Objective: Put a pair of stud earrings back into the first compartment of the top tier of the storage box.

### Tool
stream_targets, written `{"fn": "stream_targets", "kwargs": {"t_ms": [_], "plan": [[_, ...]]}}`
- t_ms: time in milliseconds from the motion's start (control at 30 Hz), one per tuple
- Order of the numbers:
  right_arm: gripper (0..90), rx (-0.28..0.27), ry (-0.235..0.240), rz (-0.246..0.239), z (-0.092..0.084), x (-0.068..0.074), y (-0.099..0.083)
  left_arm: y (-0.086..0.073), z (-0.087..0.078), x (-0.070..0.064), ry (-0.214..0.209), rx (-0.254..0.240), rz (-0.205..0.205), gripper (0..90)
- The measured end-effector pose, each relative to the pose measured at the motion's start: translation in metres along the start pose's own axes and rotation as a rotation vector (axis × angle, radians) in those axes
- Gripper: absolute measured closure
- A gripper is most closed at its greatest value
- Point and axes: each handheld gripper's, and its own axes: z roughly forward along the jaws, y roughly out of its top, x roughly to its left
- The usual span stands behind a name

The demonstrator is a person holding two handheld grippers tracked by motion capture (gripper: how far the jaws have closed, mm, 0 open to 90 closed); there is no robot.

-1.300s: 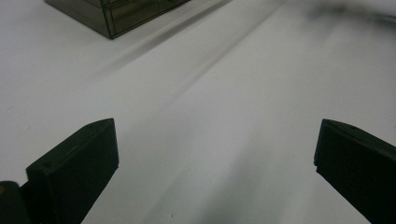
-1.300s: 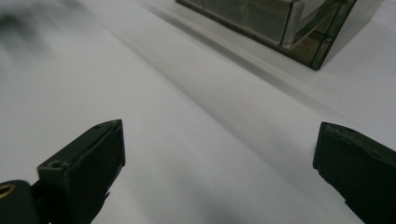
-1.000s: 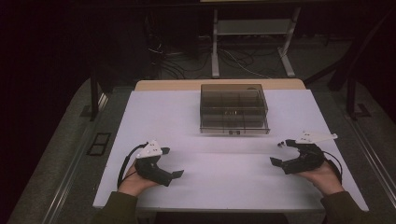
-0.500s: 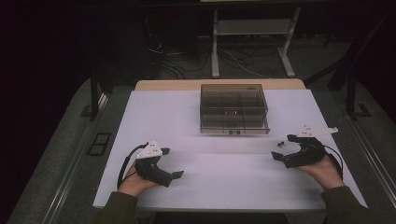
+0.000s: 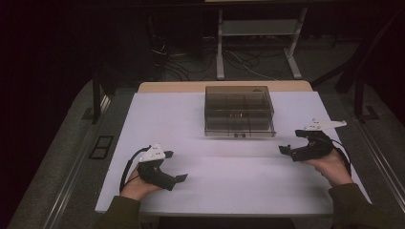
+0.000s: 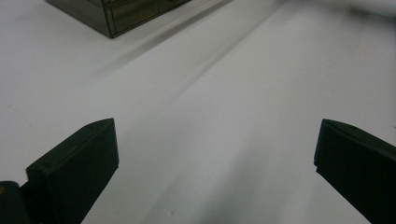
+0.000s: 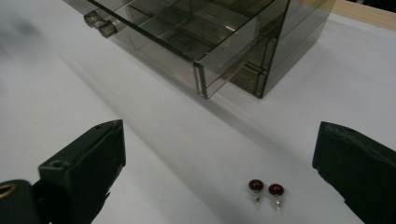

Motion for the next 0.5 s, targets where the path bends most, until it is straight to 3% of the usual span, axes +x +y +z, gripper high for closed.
{"fn": "stream_targets", "kwargs": {"t_ms": [500], "plan": [[2.1, -0.016, -0.035, 0.026, 0.002, -0.029, 0.014, -0.001, 0.000, 0.000, -0.004, -0.007, -0.007, 0.0]]}}
